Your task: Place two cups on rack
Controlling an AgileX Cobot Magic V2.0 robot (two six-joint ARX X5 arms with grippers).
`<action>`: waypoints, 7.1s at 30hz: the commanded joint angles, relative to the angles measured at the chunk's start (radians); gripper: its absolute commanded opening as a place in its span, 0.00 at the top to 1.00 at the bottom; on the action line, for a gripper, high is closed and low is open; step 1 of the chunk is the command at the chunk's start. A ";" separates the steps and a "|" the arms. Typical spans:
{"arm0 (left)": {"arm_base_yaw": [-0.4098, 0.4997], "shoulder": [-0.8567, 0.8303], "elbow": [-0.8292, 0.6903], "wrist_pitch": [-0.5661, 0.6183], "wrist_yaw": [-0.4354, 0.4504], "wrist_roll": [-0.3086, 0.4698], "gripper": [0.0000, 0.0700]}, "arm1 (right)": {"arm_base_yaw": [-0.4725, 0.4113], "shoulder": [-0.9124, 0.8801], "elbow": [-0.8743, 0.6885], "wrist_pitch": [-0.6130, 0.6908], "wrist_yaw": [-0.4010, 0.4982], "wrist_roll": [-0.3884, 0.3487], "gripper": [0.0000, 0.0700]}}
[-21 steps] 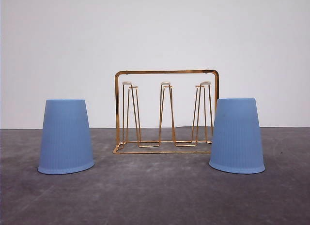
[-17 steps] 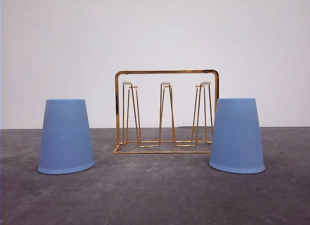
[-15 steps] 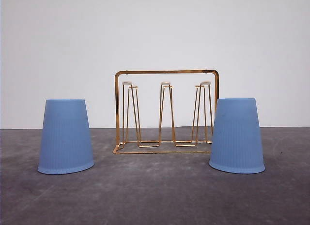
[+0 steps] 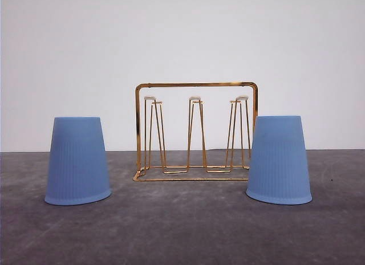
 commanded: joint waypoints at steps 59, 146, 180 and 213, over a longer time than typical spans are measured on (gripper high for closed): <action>-0.414 1.015 0.346 0.080 -0.099 0.171 0.23 | 0.040 0.691 0.339 -0.303 -0.183 -0.274 0.12; -0.323 0.918 0.875 -0.387 -0.120 0.358 0.21 | 0.301 1.119 0.339 0.130 -0.198 -0.173 0.00; -0.245 0.700 0.458 -0.291 -0.136 0.303 0.21 | 0.320 1.116 0.857 -0.168 -0.172 -0.321 0.42; -0.196 0.700 0.458 -0.251 -0.136 0.304 0.21 | 0.276 1.188 0.862 -0.213 -0.108 -0.269 0.02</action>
